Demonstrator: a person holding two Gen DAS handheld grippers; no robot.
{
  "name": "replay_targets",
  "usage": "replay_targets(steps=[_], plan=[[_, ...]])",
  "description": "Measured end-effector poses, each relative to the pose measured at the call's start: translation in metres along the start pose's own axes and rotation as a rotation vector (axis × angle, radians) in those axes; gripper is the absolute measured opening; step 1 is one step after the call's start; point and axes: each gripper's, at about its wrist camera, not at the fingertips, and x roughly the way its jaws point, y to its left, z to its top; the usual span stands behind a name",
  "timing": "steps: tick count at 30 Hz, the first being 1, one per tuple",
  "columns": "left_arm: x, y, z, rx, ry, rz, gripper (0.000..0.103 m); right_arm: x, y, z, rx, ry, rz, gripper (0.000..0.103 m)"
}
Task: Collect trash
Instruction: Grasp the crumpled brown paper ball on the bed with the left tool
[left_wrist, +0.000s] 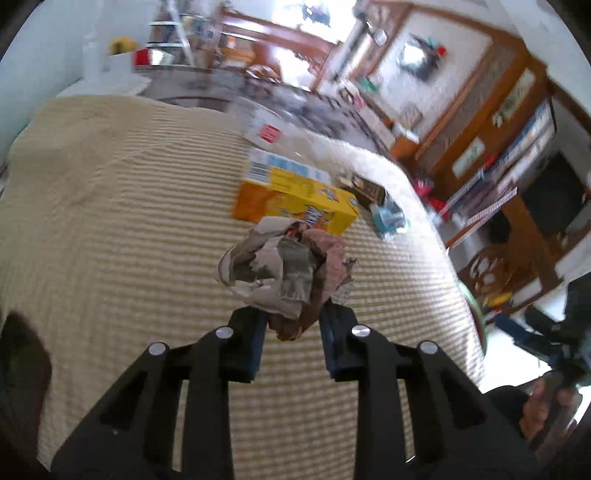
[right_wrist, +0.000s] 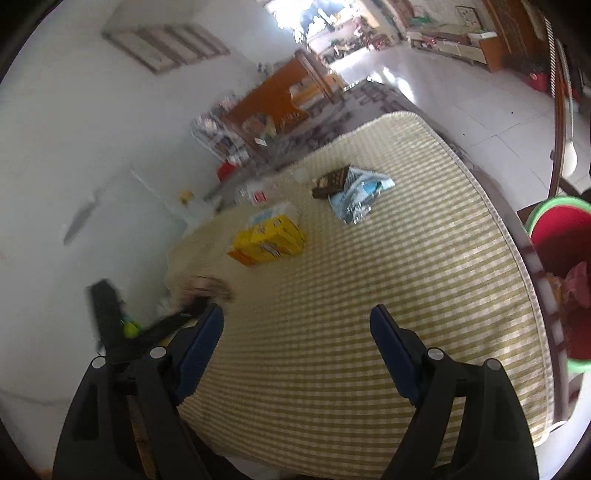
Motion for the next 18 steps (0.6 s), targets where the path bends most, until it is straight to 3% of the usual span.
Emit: replay_targets(steps=[4,6,13,18], plan=[[0.002,0.026,-0.019,-0.105,-0.007,0.056,0.025,0.034,0.029,0.018,-0.178,0.042,-0.104,0.079],[0.010,0.034,-0.017,-0.157,0.018,0.008,0.025,0.057,0.043,0.029,-0.252,0.062,-0.165,0.079],[0.012,0.034,-0.010,-0.158,0.003,-0.039,0.026,0.170,0.082,0.076,-0.438,0.221,-0.206,0.079],[0.009,0.043,-0.009,-0.184,0.004,-0.057,0.027,0.218,0.091,0.085,-0.561,0.271,-0.271,0.079]])
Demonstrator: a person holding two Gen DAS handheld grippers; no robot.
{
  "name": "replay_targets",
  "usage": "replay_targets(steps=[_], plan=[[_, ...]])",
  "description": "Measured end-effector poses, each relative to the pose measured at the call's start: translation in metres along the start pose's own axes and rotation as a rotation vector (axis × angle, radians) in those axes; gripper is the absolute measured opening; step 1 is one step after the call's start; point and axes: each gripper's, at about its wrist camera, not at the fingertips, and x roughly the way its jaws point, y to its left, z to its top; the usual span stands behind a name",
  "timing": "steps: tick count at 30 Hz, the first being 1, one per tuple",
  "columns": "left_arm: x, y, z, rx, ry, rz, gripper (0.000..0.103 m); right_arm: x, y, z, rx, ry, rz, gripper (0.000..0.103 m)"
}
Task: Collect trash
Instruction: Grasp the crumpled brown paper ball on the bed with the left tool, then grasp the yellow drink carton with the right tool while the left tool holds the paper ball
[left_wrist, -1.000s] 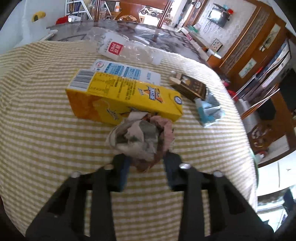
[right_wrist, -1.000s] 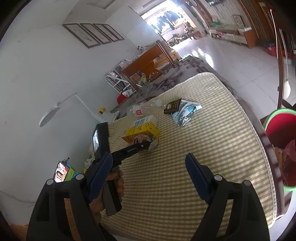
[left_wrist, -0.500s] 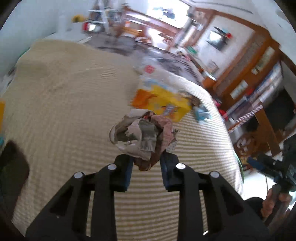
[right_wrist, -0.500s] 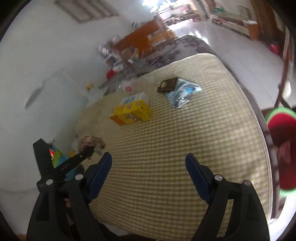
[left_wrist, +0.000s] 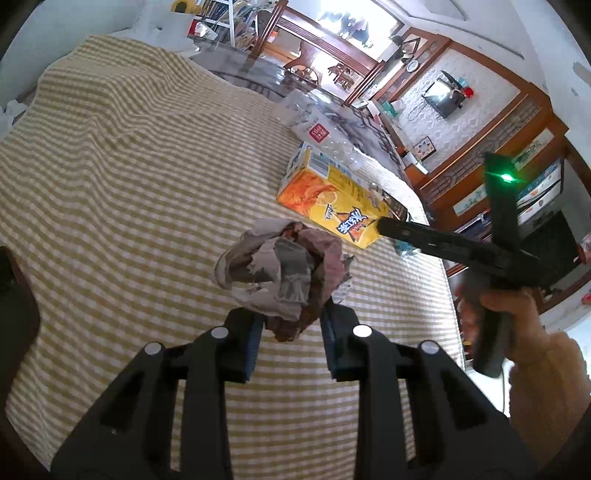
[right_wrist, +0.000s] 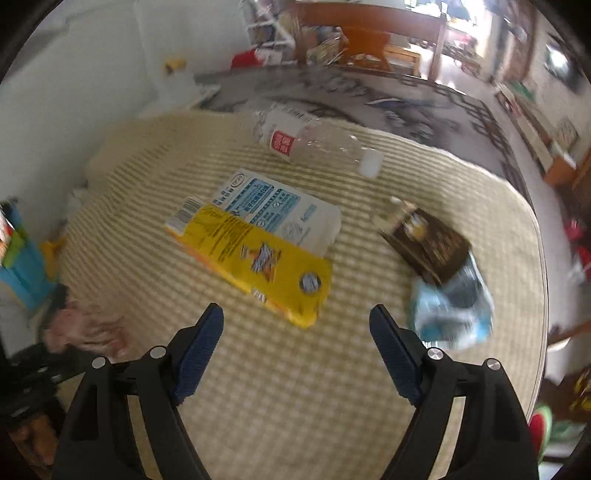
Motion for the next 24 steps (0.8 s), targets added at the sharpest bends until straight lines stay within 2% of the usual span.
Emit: replay_targets(steps=[2,4,6,9,14,16,18,24], plan=[[0.001,0.002,0.001,-0.012,0.003,-0.009,0.027,0.008,0.007,0.007,-0.045,0.000,-0.014,0.079],[0.001,0.002,0.001,-0.013,0.005,-0.013,0.027,0.013,0.015,0.011,-0.084,0.017,-0.017,0.074],[0.001,0.002,0.001,-0.013,0.008,-0.015,0.028,0.015,0.023,0.009,-0.114,0.051,-0.021,0.049],[0.000,0.003,0.001,-0.018,0.008,-0.015,0.028,0.012,0.030,0.008,-0.098,0.098,0.026,0.040],[0.003,0.005,0.001,-0.027,0.022,-0.001,0.028,0.004,0.039,-0.004,-0.001,0.213,0.183,0.041],[0.005,0.007,0.000,-0.044,0.036,-0.009,0.028,0.002,0.046,-0.003,-0.023,0.216,0.165,0.042],[0.006,0.009,-0.001,-0.065,0.050,-0.030,0.028,-0.001,0.053,0.000,-0.053,0.191,0.128,0.055],[0.002,0.013,0.002,-0.083,0.023,-0.027,0.028,0.007,0.080,0.013,-0.145,0.131,0.071,0.060]])
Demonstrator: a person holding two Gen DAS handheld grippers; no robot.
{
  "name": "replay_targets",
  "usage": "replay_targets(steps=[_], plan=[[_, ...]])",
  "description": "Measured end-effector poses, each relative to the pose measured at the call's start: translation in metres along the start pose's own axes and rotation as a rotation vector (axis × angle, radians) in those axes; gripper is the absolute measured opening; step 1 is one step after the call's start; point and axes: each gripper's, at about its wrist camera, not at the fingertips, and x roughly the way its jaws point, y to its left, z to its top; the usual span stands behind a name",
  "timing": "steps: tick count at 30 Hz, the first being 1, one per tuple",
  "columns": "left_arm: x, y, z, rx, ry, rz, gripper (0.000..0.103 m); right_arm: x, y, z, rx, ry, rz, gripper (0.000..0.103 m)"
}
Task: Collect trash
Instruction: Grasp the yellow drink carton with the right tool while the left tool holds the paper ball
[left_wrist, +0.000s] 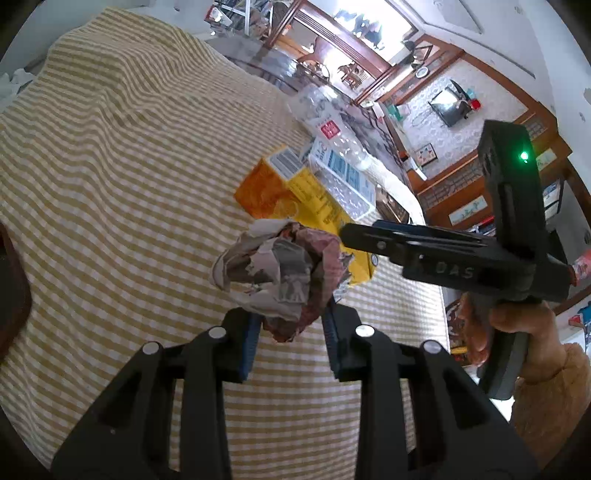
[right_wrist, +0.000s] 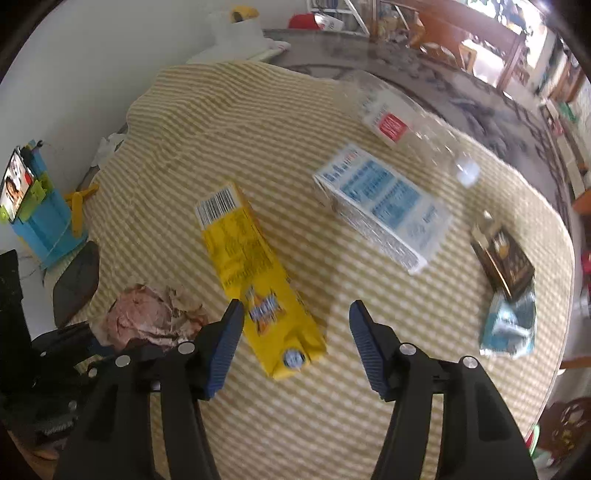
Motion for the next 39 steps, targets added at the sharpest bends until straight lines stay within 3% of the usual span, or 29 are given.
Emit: replay_targets(steps=[6,11,15,17,28,30,34,36,38,39], plan=[[-0.001,0.001,-0.002,-0.003,0.002,0.004,0.028,0.023,0.022,0.006,-0.074,0.021,-0.039,0.062],[-0.001,0.003,-0.002,-0.016,-0.005,0.024,0.028,0.031,0.022,0.005,-0.042,0.021,-0.024,0.060],[-0.002,0.002,-0.003,-0.011,-0.006,0.018,0.028,0.033,0.022,0.001,-0.030,0.027,-0.003,0.042],[-0.002,0.001,-0.003,-0.005,-0.005,0.019,0.028,0.030,0.022,-0.003,-0.024,0.021,0.006,0.040],[-0.002,0.002,-0.003,-0.016,-0.022,0.033,0.028,0.020,0.005,-0.031,0.022,0.039,-0.011,0.040],[-0.004,0.001,-0.003,-0.006,-0.030,0.044,0.028,0.020,0.003,-0.031,0.038,0.027,-0.009,0.049],[-0.005,0.004,-0.003,-0.013,-0.034,0.049,0.028,0.021,0.004,-0.027,0.051,0.002,0.002,0.050],[-0.004,0.004,-0.004,-0.013,-0.032,0.050,0.028,0.023,0.008,-0.027,0.039,0.005,-0.005,0.048],[-0.005,0.003,-0.004,-0.009,-0.031,0.051,0.028,0.024,0.010,-0.030,0.033,-0.001,-0.014,0.038],[-0.005,0.002,-0.004,-0.008,-0.032,0.050,0.028,0.023,0.009,-0.032,0.043,-0.010,-0.012,0.037]])
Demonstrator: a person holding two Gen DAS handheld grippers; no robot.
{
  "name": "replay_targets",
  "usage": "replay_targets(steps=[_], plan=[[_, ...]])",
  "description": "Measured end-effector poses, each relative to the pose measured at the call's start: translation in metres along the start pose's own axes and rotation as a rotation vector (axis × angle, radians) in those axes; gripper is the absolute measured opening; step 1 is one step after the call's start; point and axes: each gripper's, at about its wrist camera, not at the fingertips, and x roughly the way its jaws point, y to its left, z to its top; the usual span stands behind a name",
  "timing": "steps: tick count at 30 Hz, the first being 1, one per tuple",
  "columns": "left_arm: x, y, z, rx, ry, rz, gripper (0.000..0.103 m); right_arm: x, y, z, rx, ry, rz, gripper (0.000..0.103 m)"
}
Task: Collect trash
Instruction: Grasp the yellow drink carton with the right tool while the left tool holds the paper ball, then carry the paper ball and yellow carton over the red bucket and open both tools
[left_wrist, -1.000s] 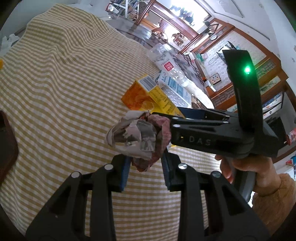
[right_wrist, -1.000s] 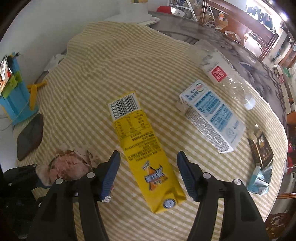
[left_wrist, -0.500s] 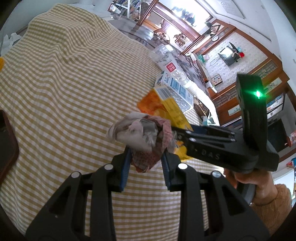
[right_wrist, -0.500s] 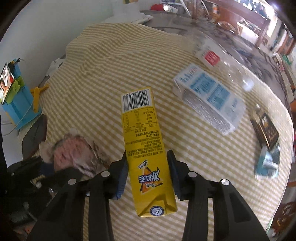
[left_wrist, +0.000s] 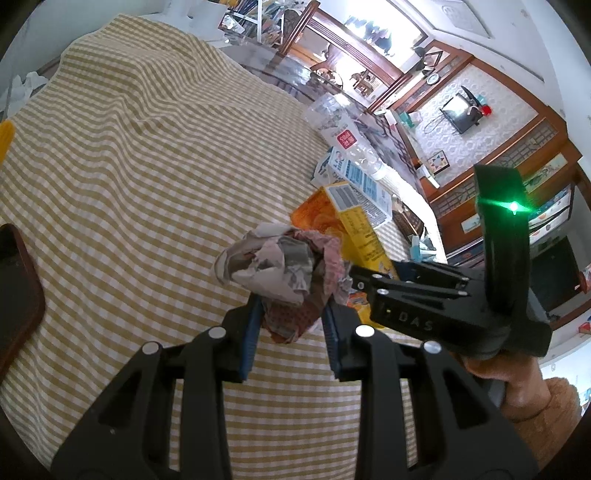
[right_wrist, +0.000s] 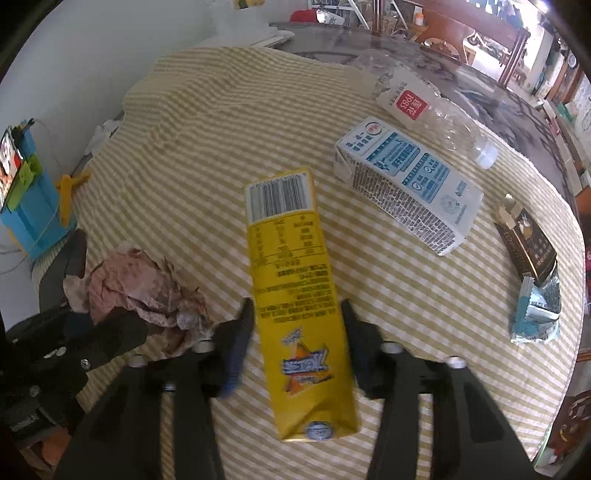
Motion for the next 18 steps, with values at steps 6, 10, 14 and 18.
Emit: replay_targets(steps=[6,10,14,18], plan=[[0.002,-0.001,0.000,0.003,0.002,0.007,0.028,-0.012,-0.020,-0.014,0.120,-0.031,0.060,0.037],[0.004,-0.003,0.000,0.007,0.003,0.013,0.028,-0.029,-0.034,-0.029,0.198,-0.062,0.110,0.037],[0.006,-0.004,-0.001,0.011,0.003,0.017,0.028,-0.050,-0.040,-0.050,0.253,-0.105,0.159,0.037],[0.007,-0.005,-0.001,0.012,-0.003,0.015,0.028,-0.073,-0.041,-0.074,0.288,-0.149,0.200,0.037]])
